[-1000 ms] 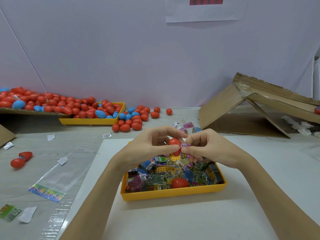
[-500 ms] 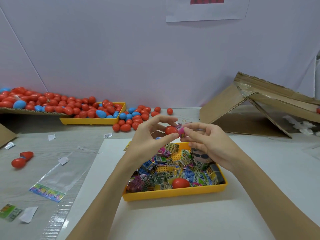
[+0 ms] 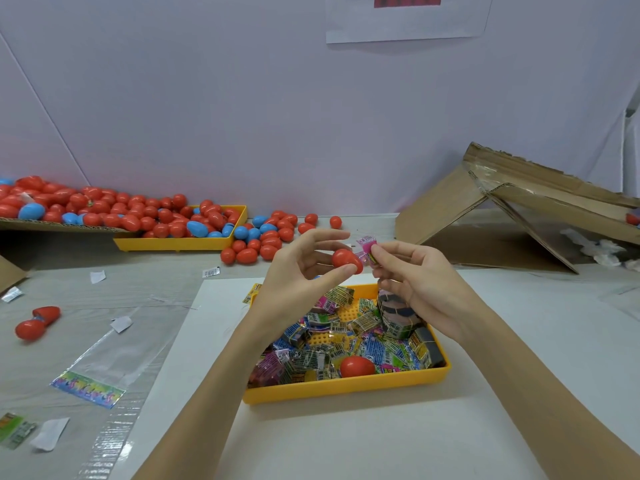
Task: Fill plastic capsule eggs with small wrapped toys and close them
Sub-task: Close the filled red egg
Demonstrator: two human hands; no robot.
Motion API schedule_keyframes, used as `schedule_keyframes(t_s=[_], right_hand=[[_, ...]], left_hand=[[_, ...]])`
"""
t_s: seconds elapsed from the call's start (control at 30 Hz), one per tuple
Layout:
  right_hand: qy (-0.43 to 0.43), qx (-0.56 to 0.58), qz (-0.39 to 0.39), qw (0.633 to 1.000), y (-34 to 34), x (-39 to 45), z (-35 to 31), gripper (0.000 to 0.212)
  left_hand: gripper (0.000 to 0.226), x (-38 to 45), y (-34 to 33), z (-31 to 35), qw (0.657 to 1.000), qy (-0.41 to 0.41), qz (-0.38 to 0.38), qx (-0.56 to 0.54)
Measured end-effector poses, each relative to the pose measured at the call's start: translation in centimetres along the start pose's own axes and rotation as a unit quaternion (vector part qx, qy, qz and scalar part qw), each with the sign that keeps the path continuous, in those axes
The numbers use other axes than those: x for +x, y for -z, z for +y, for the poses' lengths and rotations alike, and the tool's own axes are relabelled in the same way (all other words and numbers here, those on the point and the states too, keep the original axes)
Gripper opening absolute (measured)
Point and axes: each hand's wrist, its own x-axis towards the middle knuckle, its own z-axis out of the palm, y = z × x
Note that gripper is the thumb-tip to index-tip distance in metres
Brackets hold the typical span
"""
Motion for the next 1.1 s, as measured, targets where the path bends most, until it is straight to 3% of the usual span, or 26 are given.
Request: schedule_keyframes(t_s=[0.83, 1.1], right_hand=[[0.005, -0.047, -0.026, 0.999, 0.08, 0.01, 0.02, 0.047], [0.000, -0.052, -0.038, 0.998, 0.14, 0.13, 0.10, 0.035]], left_hand=[[0.036, 0.04, 0.29, -0.13, 1.000, 0.016, -0.016, -0.016], [0.027, -0.10, 0.25, 0.21, 0.999, 0.023, -0.038, 0.008]])
